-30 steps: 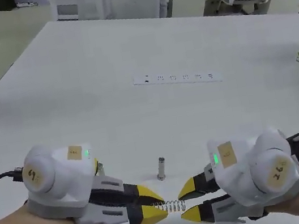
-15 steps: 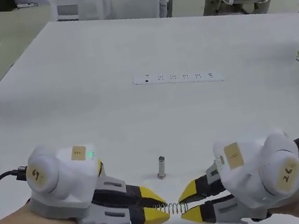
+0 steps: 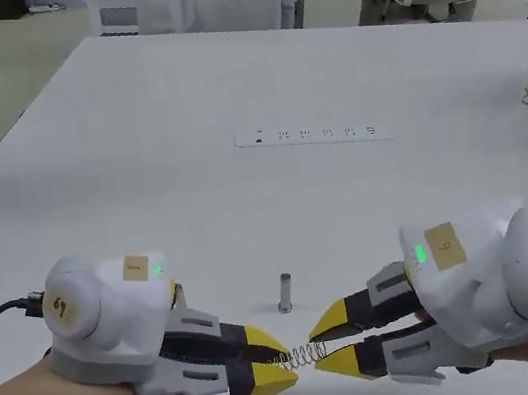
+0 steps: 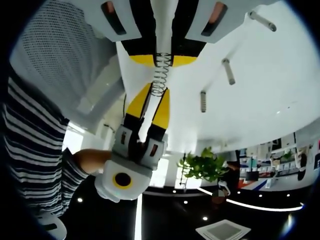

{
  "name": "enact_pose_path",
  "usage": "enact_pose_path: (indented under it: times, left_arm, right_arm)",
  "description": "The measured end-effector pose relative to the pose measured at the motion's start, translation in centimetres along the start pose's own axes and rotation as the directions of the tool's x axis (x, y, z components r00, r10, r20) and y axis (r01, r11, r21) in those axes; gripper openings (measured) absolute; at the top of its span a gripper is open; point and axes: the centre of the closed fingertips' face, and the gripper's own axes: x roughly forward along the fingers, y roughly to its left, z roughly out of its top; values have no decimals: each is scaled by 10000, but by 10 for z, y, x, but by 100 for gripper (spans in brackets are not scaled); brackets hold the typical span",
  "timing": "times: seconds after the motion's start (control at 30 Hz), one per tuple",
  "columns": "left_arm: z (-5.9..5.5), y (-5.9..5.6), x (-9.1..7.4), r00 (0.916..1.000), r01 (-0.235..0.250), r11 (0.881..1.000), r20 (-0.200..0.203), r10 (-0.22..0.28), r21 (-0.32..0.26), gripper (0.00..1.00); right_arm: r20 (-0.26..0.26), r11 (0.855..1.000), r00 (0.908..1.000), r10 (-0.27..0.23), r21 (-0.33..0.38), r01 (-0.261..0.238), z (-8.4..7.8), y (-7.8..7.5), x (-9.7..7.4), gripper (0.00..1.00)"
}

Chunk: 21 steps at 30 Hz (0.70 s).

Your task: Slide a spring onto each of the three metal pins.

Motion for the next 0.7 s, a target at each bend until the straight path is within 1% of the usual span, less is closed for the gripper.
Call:
enact_pose_path:
  times: [0.17,0.3,0.37,0.43,0.5,0.6,0.63,0.67,0.7]
  left_arm:
    - [-2,1,0,9999,-77,9999,-146,78,99,2]
    - [-1,1,-1,9998,-111,9999,-160,113,114,2]
    - [-1,2,-1,9997,-126,9998,-192,129,142,2]
    - [-1,2,0,9997,-126,9998,-213,130,177,2]
    - [-1,1,1,9997,-113,9998,-223,117,184,2]
    - [0,1,3,9996,-102,9997,-259,108,241,2]
    - [1,1,4,9997,-67,9997,-236,72,239,2]
    - [2,0,6,9998,-18,9998,-215,23,218,2]
    - [3,-1,7,9997,-16,9996,-233,22,269,2]
  right_arm:
    - [207,10000,9998,60,-6,-60,7,-1,2,7]
    - [552,9997,9984,78,224,-91,15,-2,1,7]
    - [581,9997,9983,83,241,-98,16,-2,3,7]
    - [719,9995,9974,81,297,-102,19,-2,4,7]
    - [949,9989,9955,67,447,-109,23,-2,5,7]
    - [1126,9986,9936,14,522,-73,27,-3,6,7]
    - [1339,9979,9910,-62,650,-25,30,-3,7,7]
    - [1434,9969,9896,-74,788,-39,32,-3,7,7]
    - [1417,9973,9899,-91,734,-14,32,-4,8,7]
